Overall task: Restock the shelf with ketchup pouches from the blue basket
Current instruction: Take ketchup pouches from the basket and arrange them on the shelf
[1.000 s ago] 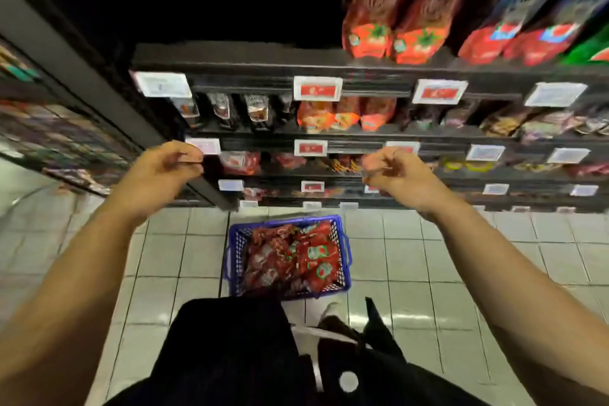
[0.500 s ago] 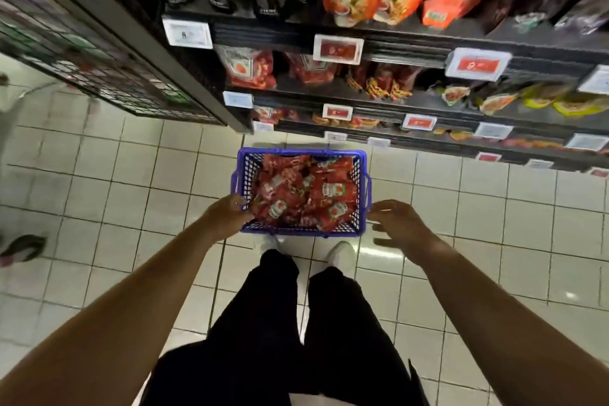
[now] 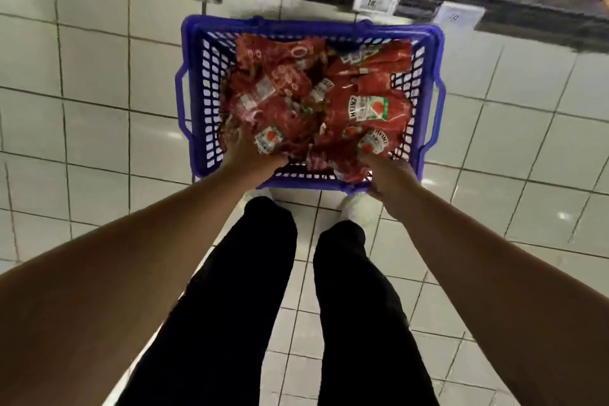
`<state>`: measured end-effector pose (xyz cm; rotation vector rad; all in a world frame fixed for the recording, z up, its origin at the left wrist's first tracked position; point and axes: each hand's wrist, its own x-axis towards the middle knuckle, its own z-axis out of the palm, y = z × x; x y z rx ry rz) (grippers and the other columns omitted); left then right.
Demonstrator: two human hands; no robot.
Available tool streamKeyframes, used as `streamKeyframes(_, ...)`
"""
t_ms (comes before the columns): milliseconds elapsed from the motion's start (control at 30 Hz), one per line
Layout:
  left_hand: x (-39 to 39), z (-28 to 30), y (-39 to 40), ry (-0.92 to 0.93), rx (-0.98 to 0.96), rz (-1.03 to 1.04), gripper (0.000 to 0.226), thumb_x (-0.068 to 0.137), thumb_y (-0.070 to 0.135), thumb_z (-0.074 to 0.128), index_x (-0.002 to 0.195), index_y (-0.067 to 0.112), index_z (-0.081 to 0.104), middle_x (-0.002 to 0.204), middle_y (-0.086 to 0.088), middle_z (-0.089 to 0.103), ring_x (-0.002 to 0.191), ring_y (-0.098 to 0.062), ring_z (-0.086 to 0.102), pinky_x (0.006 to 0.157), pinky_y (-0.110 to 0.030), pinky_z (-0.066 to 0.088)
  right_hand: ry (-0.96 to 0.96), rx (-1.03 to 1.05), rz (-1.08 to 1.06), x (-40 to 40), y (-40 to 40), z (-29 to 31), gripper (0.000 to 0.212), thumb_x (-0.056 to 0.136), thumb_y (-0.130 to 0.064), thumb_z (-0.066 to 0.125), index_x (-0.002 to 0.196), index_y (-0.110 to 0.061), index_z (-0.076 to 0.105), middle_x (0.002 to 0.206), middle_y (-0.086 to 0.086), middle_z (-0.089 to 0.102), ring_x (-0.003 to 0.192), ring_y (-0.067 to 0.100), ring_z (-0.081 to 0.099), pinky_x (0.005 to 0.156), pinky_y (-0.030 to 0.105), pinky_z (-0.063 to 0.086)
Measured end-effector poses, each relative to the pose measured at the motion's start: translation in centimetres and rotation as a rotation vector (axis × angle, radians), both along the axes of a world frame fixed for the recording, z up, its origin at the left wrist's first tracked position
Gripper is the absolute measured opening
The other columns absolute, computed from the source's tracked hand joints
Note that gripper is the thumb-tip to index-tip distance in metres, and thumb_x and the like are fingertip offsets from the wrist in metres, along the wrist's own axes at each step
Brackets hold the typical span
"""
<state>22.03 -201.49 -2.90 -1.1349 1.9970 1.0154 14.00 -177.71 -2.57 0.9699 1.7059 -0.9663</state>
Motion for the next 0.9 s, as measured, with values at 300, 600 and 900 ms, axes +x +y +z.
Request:
streamKeyframes(300,1.6,-8.1,0.8,-0.201,-0.303,-0.248,0.135,0.057,0.068,0.085,0.154,0.01,0.01,0.159,-0.017,0.021,0.147,-0.043,0.021,0.113,-0.059,0.034,-0.061,-0.005,-0.188,-0.4,-2.7,-8.7,0.066,0.066,-0.045,0.086,0.12,-0.015,0.062,0.105,0.01,0.074,0.08,0.03,0.076,0.074,0.052,0.062)
streamKeyframes(600,0.3,-9.8,0.1,0.214,-0.379,-0.152,0.101,0.059,0.058,0.086,0.138,0.019,0.038,0.129,-0.006,0.061,0.12,-0.03,0.058,0.101,-0.048,0.043,-0.105,-0.083,-0.29,-1.3,-1.7,-9.8,0.066,0.073,-0.036,0.088,0.128,-0.012,0.06,0.114,0.012,0.074,0.095,0.033,0.074,0.083,0.049,0.06)
streamKeyframes(900,-2.2,-2.5,-0.2,0.133,0.01,-0.023,0.053,0.056,0.039,0.091,0.1,0.018,0.073,0.089,0.007,0.068,0.083,-0.017,0.068,0.063,-0.019,0.048,-0.254,-0.449,-0.326,0.9,0.4,0.3,0.042,0.078,-0.023,0.077,0.115,-0.013,0.06,0.086,0.009,0.076,0.068,0.026,0.074,0.057,0.039,0.06)
